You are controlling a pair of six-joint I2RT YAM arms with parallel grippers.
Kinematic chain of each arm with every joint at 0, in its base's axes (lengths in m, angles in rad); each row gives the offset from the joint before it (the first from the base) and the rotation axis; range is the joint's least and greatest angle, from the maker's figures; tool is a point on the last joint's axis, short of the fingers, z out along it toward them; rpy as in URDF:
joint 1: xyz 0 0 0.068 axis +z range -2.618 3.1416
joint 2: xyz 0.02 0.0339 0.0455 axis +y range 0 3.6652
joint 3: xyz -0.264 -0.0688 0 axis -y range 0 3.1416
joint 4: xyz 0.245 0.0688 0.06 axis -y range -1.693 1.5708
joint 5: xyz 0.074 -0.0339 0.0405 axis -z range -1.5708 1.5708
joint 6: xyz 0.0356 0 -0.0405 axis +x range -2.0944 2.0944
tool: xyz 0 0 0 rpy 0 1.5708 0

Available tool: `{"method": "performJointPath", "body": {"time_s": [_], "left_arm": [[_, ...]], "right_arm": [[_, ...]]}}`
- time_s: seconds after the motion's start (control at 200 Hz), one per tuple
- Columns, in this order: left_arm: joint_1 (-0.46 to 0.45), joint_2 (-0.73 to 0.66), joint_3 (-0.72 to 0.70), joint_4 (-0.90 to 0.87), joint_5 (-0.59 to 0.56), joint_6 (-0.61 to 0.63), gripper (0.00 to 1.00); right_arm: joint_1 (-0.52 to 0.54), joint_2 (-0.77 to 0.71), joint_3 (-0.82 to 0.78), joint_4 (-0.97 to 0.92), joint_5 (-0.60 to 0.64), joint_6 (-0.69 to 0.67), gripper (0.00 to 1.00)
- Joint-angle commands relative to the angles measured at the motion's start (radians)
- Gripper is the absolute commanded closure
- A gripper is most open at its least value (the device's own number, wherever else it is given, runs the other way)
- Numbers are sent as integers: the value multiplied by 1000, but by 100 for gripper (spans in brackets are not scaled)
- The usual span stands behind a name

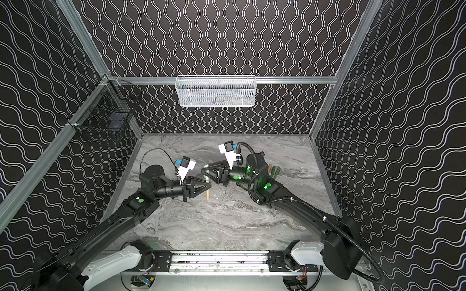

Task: Insert pens into pen caps
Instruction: Put on the pen cap to the pen.

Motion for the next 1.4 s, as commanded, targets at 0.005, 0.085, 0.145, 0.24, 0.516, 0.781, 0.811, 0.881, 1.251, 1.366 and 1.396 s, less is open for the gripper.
{"method": "performJointPath", "body": {"time_s": [0.005,0.085,0.145,0.24,0.516,0.781,0.811,0.881,1.251,1.366,1.396], "left_arm": [[-2,4,2,43,11,14,100],[-3,6,1,43,6,14,100],[-3,2,1,45,-1,16,100],[-5,-4,5,37,-16,24,100],[-3,-16,24,27,-52,32,100],[-2,-18,54,32,-97,45,100],[-2,-22,58,40,-101,45,100],[-2,-24,71,54,-99,46,100],[2,-1,202,24,-83,97,100],[4,8,238,40,-79,98,100],[6,13,248,40,-77,100,100]], "right_arm": [[0,5,7,28,-16,-5,67],[0,1,0,29,-16,-2,73],[0,-4,-10,34,-15,3,78],[-2,-13,-27,32,-16,6,88],[4,-59,-109,36,15,19,100],[41,-80,-174,55,35,38,100],[48,-81,-186,57,41,42,100],[63,-86,-215,78,49,51,100],[131,-105,-316,97,99,54,100],[145,-100,-327,99,103,58,100],[149,-98,-328,97,106,57,100]]}}
